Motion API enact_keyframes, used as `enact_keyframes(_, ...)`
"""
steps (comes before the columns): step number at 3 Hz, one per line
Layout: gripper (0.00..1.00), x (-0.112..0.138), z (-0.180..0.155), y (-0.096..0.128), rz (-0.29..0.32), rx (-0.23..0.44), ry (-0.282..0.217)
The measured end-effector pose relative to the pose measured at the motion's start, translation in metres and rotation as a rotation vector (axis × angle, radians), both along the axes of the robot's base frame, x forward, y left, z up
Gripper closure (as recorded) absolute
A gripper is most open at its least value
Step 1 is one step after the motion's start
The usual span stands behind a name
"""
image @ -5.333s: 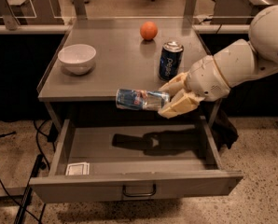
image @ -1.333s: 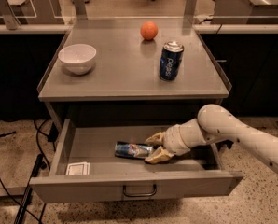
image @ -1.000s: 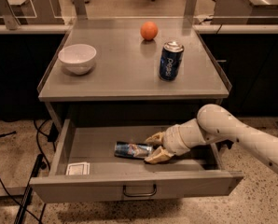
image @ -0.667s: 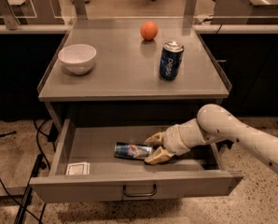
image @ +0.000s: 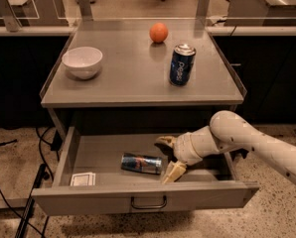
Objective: Place redbull can into top drawer
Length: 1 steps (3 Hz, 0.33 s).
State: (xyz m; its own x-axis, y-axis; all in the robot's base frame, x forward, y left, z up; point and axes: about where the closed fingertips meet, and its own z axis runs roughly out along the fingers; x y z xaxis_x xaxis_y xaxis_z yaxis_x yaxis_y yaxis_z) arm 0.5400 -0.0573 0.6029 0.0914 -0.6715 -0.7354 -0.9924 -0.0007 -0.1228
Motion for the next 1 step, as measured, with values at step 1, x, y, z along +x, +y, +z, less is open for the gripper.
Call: enact_keyframes(1, 0.0, 0.0, 0.0, 0.0, 0.0, 0.0, 0.0)
